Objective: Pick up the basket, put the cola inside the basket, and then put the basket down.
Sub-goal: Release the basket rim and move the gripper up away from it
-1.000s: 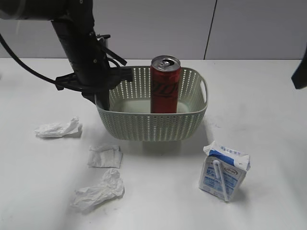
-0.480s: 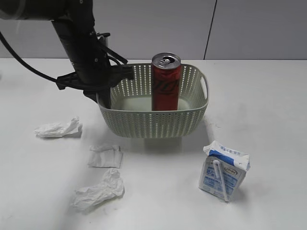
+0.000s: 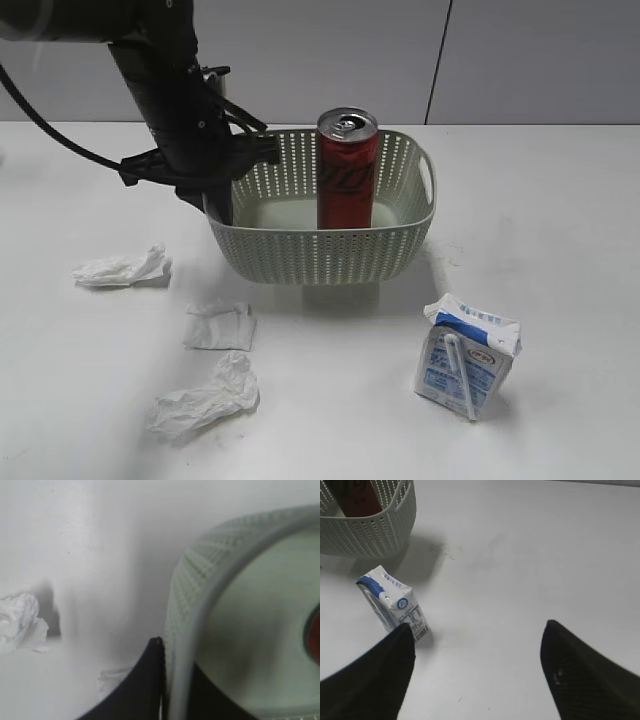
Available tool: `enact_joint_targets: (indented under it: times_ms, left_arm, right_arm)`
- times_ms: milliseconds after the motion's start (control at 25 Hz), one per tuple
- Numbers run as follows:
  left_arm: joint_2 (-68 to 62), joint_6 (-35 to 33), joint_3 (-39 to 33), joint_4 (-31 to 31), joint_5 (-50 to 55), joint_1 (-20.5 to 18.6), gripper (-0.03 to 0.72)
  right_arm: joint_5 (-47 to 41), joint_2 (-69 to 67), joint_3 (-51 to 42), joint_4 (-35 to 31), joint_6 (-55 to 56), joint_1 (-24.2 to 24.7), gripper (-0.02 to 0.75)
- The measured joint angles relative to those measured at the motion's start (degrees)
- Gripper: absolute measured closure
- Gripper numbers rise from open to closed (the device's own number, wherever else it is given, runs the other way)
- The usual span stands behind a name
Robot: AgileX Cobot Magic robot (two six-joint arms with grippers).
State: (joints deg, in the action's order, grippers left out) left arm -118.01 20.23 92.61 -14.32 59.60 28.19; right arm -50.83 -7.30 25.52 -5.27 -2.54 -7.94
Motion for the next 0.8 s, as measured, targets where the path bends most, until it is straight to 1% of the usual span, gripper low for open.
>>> enact_joint_targets:
  times_ms: [240,560,640,720,800]
  left_arm:
    - [0.0,0.0,0.0,0.04,-2.07,0.0,0.686]
    - [-1.59,0.0,0.0,-0.55,-4.74,0.0,0.677]
    - [-2.5,0.0,0.0,-1.1,-5.6,0.0,0.64]
    - [-2.89,0.0,0.0,-1.52,-6.44,0.0,0.577]
    - [-3.19,0.0,0.0,-1.52,-7.16,0.0,0.498]
  right_arm:
    - [-2.65,6.82,-1.55,0.13,-0.02,0.0,0.145]
    - [-3.0,7.49,-1.6,0.6,-0.02,0.0,0.146]
    - [-3.0,7.49,-1.6,0.6,-0.02,0.0,0.146]
    - [-3.0,7.49,-1.6,0.66,-0.02,0.0,0.146]
    - [-3.0,7.49,-1.6,0.73,-0.02,0.0,0.146]
